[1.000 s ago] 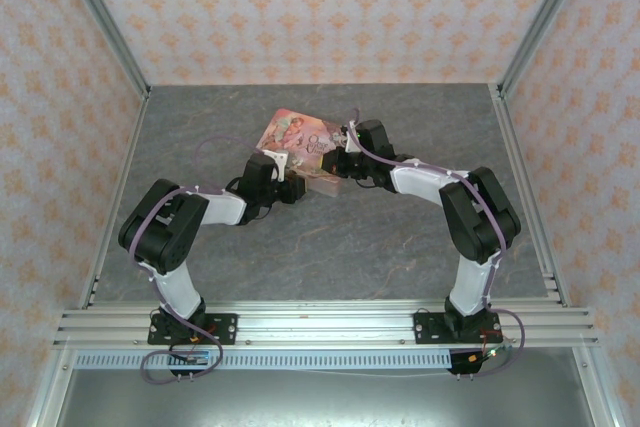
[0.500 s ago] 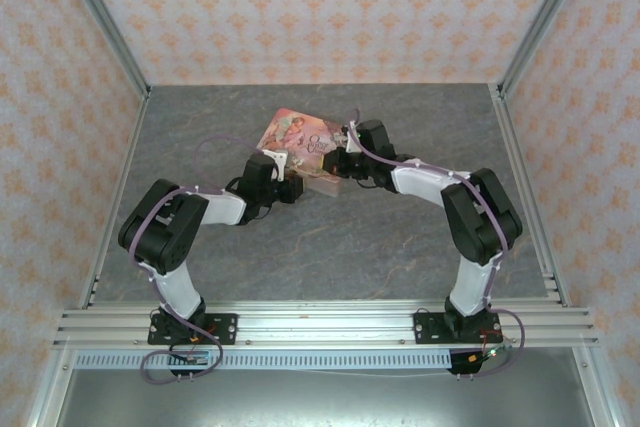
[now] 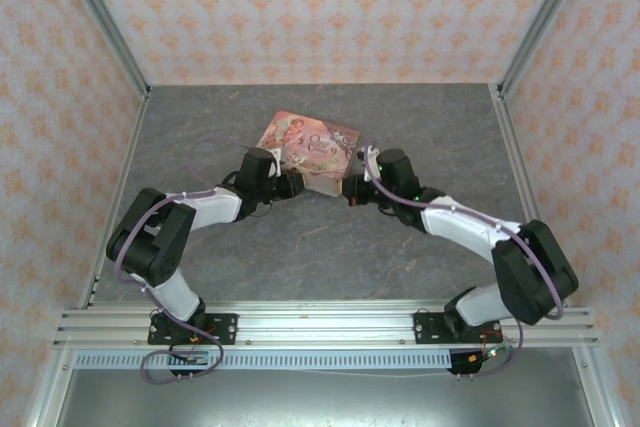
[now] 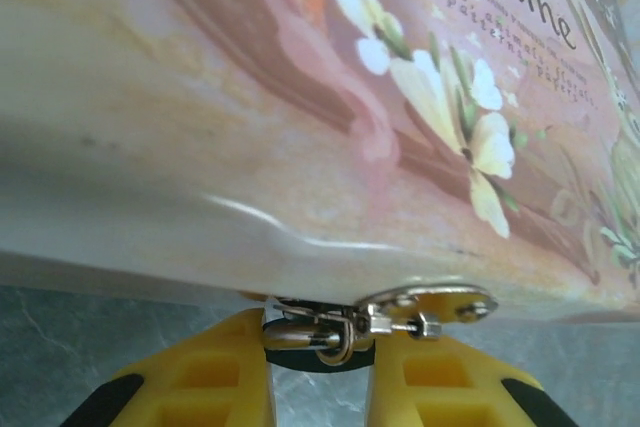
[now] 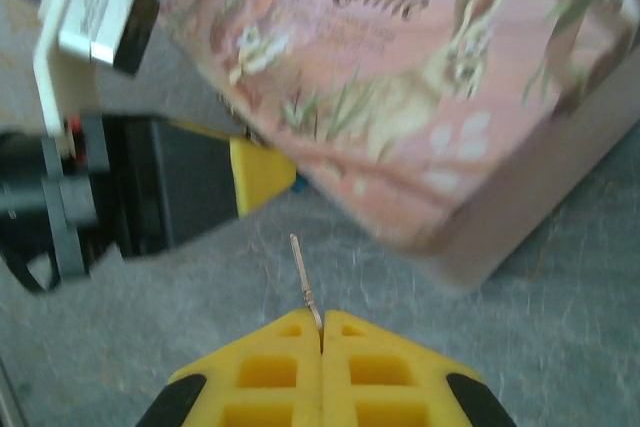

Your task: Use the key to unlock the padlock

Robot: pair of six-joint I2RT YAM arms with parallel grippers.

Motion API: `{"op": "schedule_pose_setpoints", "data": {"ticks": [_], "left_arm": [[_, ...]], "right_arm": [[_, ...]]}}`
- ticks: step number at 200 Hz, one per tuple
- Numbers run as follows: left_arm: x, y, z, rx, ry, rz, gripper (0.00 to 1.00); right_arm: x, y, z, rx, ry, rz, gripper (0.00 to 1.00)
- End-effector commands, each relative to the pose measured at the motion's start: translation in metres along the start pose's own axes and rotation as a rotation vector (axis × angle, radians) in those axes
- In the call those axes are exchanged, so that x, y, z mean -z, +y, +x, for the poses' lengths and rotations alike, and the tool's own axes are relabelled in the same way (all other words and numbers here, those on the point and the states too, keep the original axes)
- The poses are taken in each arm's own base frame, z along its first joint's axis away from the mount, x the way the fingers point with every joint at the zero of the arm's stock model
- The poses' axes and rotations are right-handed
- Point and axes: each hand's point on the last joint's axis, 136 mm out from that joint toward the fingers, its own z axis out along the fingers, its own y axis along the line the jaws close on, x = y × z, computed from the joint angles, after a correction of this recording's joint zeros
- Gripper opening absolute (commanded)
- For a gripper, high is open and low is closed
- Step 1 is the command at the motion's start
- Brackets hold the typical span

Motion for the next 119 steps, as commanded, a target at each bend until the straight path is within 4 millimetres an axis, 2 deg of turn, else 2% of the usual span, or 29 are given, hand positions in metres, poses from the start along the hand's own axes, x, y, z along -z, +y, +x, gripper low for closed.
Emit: {"op": "schedule_pose_setpoints", "data": {"ticks": [1, 18, 51, 99, 119], "left_arm": [[0.017, -0.034, -0.016, 0.127, -0.005, 0.101, 0.03], [0.026, -0.039, -0.017, 0.179, -0.005, 0.102, 0.02], [0.038, -0.044, -0.010, 0.272, 0.059, 0.074, 0.02], [0.046, -0.055, 0.000, 0.347, 0.108, 0.079, 0.02], [0.050, -0.058, 0.000, 0.352, 0.110, 0.074, 0.02]], "right_arm": [[0.008, 0.003, 0.004, 0.082, -0.089, 0.019, 0.00], [0.008, 0.008, 0.014, 0.108, -0.117, 0.010, 0.00], [-0.006, 0.016, 0.028, 0.173, -0.111, -0.003, 0.00], [-0.026, 0.036, 0.029, 0.234, -0.120, -0.019, 0.00], [-0.032, 0.037, 0.026, 0.243, -0.133, -0.016, 0.00]]}}
